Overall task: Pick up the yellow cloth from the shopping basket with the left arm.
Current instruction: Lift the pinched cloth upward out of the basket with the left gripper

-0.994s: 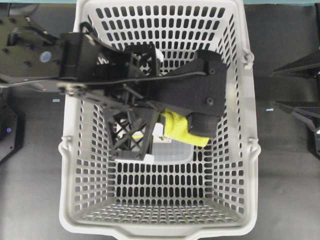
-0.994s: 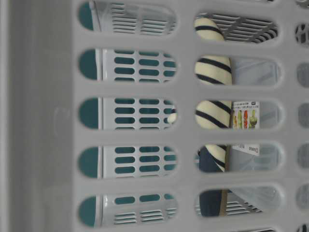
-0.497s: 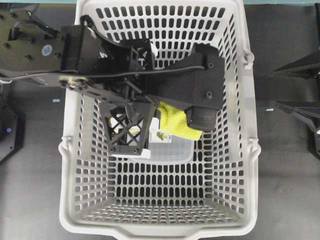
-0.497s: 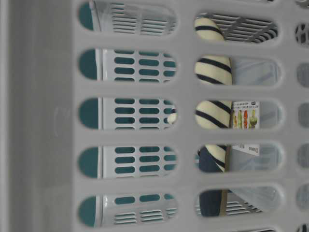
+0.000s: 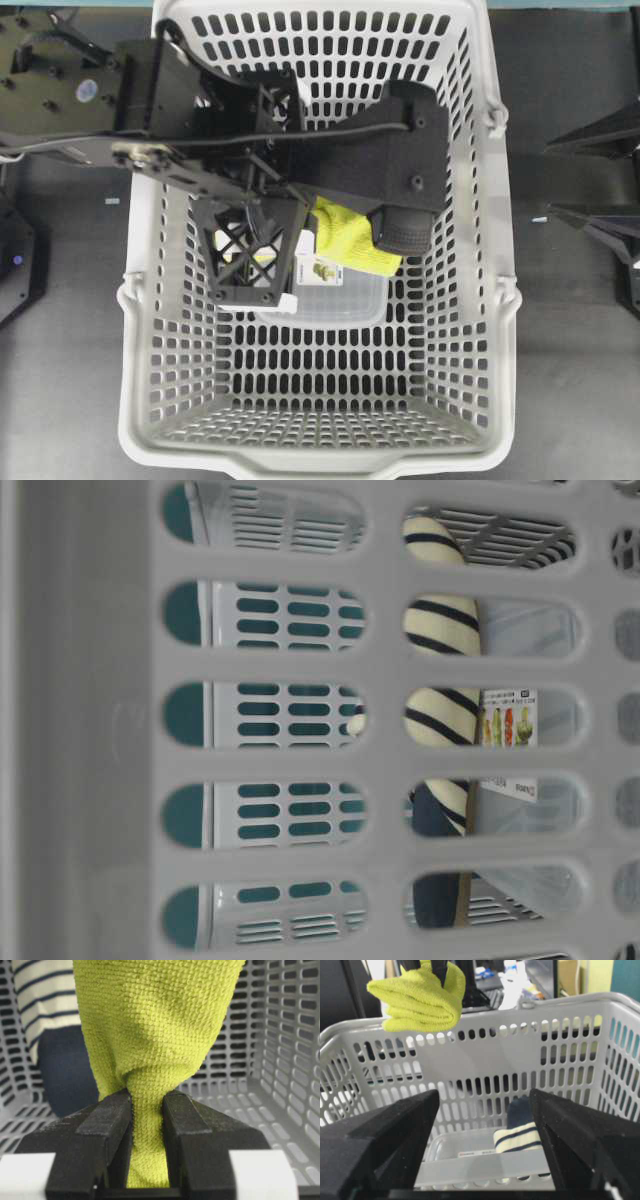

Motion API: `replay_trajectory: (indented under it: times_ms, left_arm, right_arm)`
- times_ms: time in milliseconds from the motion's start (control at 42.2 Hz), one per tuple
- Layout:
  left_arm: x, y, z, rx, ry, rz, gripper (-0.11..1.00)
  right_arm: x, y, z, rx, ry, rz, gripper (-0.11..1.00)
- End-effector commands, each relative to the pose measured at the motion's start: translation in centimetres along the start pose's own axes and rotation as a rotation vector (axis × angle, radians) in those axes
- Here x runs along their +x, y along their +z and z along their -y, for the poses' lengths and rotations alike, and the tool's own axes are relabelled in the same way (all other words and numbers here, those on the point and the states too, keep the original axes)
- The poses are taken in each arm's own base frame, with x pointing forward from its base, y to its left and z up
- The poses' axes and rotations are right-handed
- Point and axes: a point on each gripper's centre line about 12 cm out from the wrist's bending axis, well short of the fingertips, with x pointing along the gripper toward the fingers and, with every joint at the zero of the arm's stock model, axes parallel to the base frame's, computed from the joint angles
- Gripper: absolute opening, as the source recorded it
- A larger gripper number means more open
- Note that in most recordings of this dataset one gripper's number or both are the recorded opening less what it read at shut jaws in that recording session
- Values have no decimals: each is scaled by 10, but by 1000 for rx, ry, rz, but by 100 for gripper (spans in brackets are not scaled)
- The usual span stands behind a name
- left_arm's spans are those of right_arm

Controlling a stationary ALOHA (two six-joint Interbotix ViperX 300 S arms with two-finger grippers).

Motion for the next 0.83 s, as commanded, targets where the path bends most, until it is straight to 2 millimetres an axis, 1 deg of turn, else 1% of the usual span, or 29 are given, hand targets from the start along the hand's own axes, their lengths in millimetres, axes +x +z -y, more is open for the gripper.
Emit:
replay_trajectory:
  times_ms: [0,805]
  left_arm:
    - [-14,3,-1,-3,2,41,15]
    - [-14,2,-2,6,3,34,15]
  right_arm:
    - [0,4,-1,3,3,17,71]
    - [-2,9,-1,3,5,50,71]
